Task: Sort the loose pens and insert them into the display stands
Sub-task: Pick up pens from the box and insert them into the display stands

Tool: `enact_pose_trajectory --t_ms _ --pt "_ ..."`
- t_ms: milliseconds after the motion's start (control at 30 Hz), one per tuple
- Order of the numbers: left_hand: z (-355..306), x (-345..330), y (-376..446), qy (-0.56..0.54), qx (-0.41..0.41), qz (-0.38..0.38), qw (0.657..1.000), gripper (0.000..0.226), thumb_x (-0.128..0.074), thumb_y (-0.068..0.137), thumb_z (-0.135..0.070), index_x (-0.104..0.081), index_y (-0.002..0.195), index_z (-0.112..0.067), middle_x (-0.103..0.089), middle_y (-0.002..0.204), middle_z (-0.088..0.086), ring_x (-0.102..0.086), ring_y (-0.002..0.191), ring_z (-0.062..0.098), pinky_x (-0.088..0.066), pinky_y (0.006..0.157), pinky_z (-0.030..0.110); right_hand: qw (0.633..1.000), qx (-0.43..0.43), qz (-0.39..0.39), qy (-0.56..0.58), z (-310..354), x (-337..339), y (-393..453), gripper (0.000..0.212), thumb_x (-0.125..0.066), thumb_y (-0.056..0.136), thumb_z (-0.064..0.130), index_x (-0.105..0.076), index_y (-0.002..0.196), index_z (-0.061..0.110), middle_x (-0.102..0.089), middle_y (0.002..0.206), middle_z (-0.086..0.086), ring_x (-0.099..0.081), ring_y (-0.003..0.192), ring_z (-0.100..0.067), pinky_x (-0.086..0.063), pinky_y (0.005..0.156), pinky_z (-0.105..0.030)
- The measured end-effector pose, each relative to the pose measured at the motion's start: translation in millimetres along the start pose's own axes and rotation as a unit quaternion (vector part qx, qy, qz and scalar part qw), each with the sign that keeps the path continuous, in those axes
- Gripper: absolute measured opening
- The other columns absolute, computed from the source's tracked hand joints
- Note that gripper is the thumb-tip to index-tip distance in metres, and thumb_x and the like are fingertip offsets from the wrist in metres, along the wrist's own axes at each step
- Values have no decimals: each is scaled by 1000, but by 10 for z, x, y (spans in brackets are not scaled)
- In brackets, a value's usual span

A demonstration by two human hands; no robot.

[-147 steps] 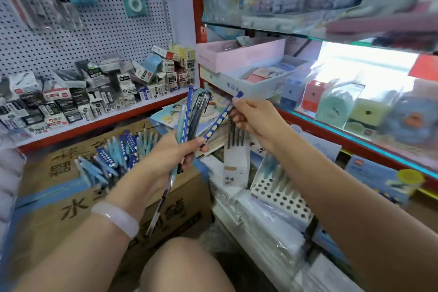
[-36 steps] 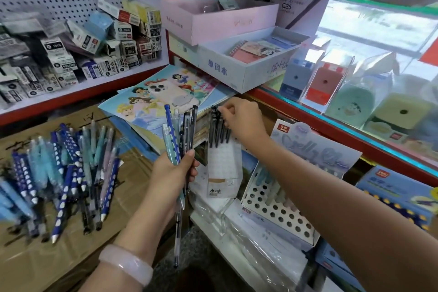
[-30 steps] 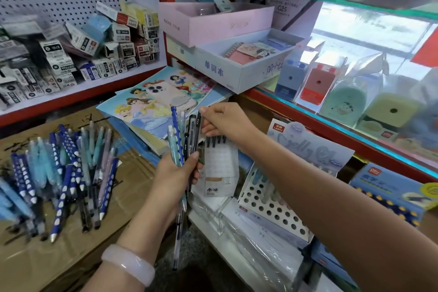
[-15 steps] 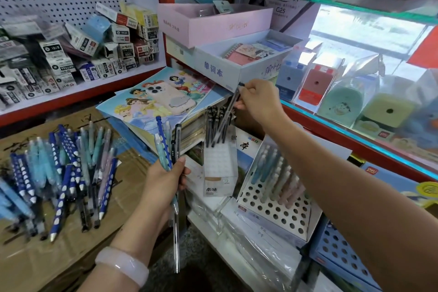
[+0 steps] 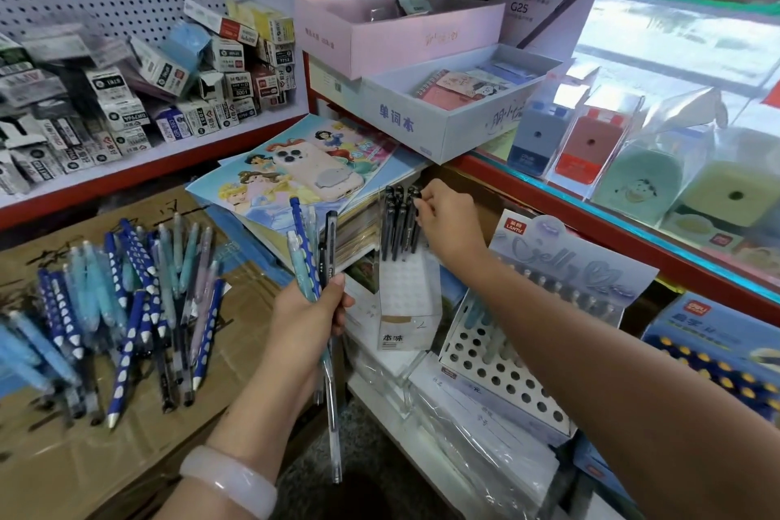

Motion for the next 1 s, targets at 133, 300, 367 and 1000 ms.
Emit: enact_pose_trajectory --t_ms 133,300,367,1000 --pt "-11 -14 -5 0 -2 0 1000 13 -52 93 -13 -55 81 -10 -55 63 3 -45 53 12 -39 51 22 997 -17 38 -58 -57 -131 -2 18 -50 95 17 -50 78 11 -67 89 -20 -61 87 -35 -50 76 -42" --pt "-21 -49 -31 3 -3 11 1000 14 -53 93 -14 -54 79 -11 -56 64 4 -46 53 12 -39 51 21 996 -45 49 -54 -91 -139 -9 19 -53 94 19 -58 79 7 -68 88 -19 -63 87 -34 -52 79 -42" --pt "-26 -59 -42 9 -8 13 1000 16 -53 93 -14 -53 78 -11 -56 64 3 -45 50 10 -39 45 17 997 -63 20 -35 -107 -19 -24 20 -58 92 25 -63 89 5 -68 88 -15 -64 83 -30 -53 78 -41" --pt "84 -109 -122 -30 15 52 998 20 -53 93 -13 -54 74 -9 -54 61 5 -42 50 13 -35 49 23 939 -142 48 310 225 328 -188 13 -53 94 17 -59 89 7 -60 72 -3 -58 62 -10 -55 64 -20"
Point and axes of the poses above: each hand's wrist, its own y-axis towards the middle knuckle, its own x-axis out of the back of the hand, z = x × y, the point moved 10 cm from there along y, towards the middle knuckle
